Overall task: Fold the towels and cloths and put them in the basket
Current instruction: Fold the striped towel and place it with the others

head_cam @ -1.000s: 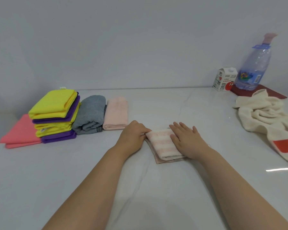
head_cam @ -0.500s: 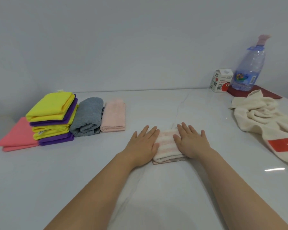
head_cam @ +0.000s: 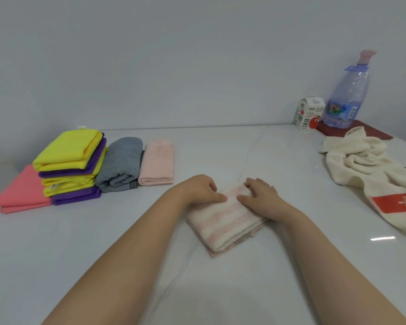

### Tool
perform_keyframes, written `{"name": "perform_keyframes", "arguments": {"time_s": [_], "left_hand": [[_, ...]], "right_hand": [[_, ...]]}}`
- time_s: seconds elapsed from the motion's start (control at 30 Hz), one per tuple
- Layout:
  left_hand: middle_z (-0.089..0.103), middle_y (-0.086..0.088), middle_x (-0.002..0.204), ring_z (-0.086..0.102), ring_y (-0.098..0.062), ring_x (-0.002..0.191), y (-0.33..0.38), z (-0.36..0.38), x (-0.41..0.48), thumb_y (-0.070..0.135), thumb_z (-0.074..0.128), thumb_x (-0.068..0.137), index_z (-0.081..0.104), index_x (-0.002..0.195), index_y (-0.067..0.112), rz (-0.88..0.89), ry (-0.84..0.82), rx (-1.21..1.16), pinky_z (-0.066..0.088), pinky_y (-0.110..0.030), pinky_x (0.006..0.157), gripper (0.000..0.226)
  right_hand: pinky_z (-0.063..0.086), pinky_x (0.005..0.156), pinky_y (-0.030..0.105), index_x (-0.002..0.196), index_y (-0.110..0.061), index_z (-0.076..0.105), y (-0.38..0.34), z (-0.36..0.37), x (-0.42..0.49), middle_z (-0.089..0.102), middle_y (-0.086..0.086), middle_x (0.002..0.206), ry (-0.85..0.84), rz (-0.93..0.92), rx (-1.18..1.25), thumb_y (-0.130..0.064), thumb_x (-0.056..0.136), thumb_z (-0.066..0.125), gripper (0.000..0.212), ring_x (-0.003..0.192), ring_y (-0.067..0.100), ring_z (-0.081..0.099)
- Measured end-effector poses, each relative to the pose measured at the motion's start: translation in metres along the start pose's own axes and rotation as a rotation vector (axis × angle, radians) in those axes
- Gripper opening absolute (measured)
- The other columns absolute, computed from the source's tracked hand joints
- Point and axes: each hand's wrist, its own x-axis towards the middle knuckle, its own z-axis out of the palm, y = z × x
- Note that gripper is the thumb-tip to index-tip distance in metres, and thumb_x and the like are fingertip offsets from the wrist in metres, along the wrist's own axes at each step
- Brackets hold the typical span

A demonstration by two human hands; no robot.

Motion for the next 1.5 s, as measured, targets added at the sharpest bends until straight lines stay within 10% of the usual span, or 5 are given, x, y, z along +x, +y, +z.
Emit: {"name": "perform_keyframes", "arguments": {"time_s": [0.6, 1.1, 1.23, 1.37, 1.5], "left_hand": [[0.068, -0.008, 0.108, 0.068, -0.024, 0.094, -0.05, -0.03, -0.062, 0.019, 0.061, 0.089, 0.058, 0.113, 0.013, -0.026, 0.296, -0.976, 0.056, -0.042, 0.083, 0.025], [0.063, -0.009, 0.109, 0.053, -0.029, 0.106, -0.161, -0.07, -0.074, 0.015, 0.042, 0.079, 0.067, 0.101, 0.007, 0.159, 1.34, 0.105, 0.043, -0.04, 0.09, 0.034], [0.046, -0.008, 0.142, 0.032, -0.035, 0.136, -0.197, -0.098, -0.069, 0.024, 0.034, 0.091, 0.056, 0.128, 0.016, -0.262, 1.138, 0.416, 0.029, -0.056, 0.105, 0.044], [0.045, -0.004, 0.142, 0.031, -0.028, 0.136, -0.221, -0.096, -0.059, 0.041, 0.02, 0.099, 0.049, 0.133, 0.021, -0.396, 0.808, 0.302, 0.03, -0.044, 0.103, 0.048], [0.063, -0.008, 0.086, 0.055, -0.029, 0.092, -0.235, -0.109, -0.09, 0.022, 0.032, 0.098, 0.063, 0.083, 0.01, -0.137, 1.232, -0.354, 0.042, -0.037, 0.078, 0.037]], "right_hand": [[0.05, 0.069, 0.034, 0.109, -0.001, 0.063, -0.067, 0.002, -0.004, 0.069, 0.01, 0.081, -0.398, 0.08, 1.474, -0.056, 0.096, 0.027, 0.067, 0.072, 0.021, 0.067], [0.052, 0.071, 0.03, 0.121, -0.005, 0.056, -0.163, 0.021, 0.035, 0.066, 0.011, 0.105, 0.084, -0.042, 1.055, 0.003, 0.091, 0.051, 0.031, 0.088, 0.022, 0.064], [0.051, 0.069, 0.032, 0.126, -0.003, 0.053, -0.164, 0.017, 0.057, 0.064, 0.013, 0.111, 0.074, 0.054, 1.124, 0.001, 0.092, 0.05, 0.034, 0.09, 0.022, 0.063], [0.052, 0.069, 0.033, 0.128, -0.004, 0.053, -0.19, 0.021, 0.074, 0.066, 0.008, 0.105, 0.024, 0.044, 1.171, -0.001, 0.093, 0.05, 0.035, 0.09, 0.021, 0.064], [0.054, 0.073, 0.035, 0.125, -0.008, 0.054, -0.245, 0.026, 0.083, 0.066, 0.008, 0.108, -0.053, -0.037, 1.213, -0.002, 0.093, 0.05, 0.033, 0.095, 0.023, 0.064]]}}
